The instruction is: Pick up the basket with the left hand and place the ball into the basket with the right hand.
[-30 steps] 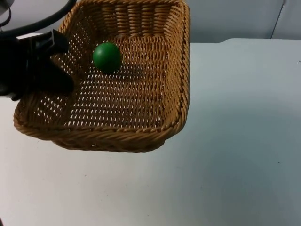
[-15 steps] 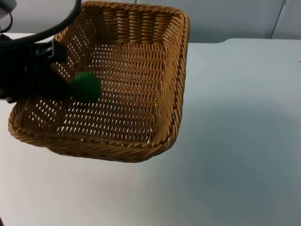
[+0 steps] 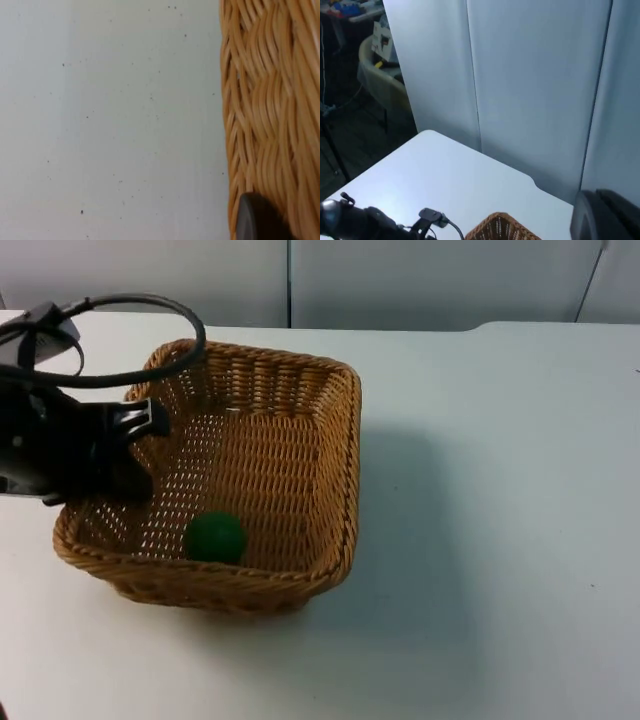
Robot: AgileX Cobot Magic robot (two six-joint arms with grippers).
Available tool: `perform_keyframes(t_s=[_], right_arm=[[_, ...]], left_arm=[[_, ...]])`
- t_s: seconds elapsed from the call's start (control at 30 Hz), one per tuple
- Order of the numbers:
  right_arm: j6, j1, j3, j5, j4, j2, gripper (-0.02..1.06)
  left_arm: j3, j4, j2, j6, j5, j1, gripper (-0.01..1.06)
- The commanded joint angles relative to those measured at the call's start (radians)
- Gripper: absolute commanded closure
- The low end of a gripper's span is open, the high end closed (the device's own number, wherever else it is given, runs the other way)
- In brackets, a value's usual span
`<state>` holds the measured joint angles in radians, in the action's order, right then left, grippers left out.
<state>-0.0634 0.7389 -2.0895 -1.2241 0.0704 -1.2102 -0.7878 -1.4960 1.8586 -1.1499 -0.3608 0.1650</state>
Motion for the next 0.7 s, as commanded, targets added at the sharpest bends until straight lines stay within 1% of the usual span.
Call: perform_keyframes(t_s=[0.0, 0.27, 0.33, 0.37, 0.4, 0.47, 0.5, 0.53, 0.57, 0.6, 0.63, 0.67], right_arm=[[-0.012, 0.002, -0.005, 0.003, 0.010, 0.010, 1.05], [-0.012, 0.002, -0.005, 0.003, 0.006, 0.015, 1.05], [-0.012, 0.002, -0.005, 0.003, 0.006, 0.015, 1.05], [-0.012, 0.002, -0.005, 0.003, 0.006, 0.015, 1.05], [-0.012, 0.002, -0.005, 0.003, 0.006, 0.015, 1.05], [-0.012, 0.002, -0.005, 0.003, 0.006, 0.015, 1.05], [-0.012, 0.002, -0.005, 0.003, 0.006, 0.015, 1.05], [-0.012, 0.002, -0.005, 0.003, 0.006, 0.015, 1.05], [-0.012, 0.002, -0.005, 0.003, 0.006, 0.015, 1.05], [-0.012, 0.002, -0.005, 0.003, 0.006, 0.015, 1.05], [-0.012, 0.002, -0.005, 0.003, 0.006, 0.015, 1.05], [-0.012, 0.002, -0.005, 0.003, 0.008, 0.015, 1.05]], left_arm=[[-0.014, -0.018, 0.032, 0.009, -0.001, 0.006, 1.05], [-0.014, -0.010, 0.089, 0.003, 0.002, 0.006, 1.04], [-0.014, -0.009, 0.089, -0.021, -0.004, 0.006, 0.96], [-0.014, -0.009, 0.089, -0.021, -0.004, 0.006, 0.96], [-0.014, -0.009, 0.089, -0.032, -0.009, 0.006, 0.88], [-0.014, -0.009, 0.089, -0.045, -0.010, 0.006, 0.69], [-0.014, -0.009, 0.089, -0.045, -0.010, 0.006, 0.69], [-0.016, -0.009, 0.089, -0.045, -0.010, 0.006, 0.50], [-0.016, -0.009, 0.089, -0.048, -0.005, 0.006, 0.40], [-0.016, -0.009, 0.087, -0.048, 0.002, 0.006, 0.33], [-0.018, -0.006, 0.083, -0.055, 0.007, 0.002, 0.29], [-0.022, 0.011, 0.079, -0.059, 0.007, -0.004, 0.28]])
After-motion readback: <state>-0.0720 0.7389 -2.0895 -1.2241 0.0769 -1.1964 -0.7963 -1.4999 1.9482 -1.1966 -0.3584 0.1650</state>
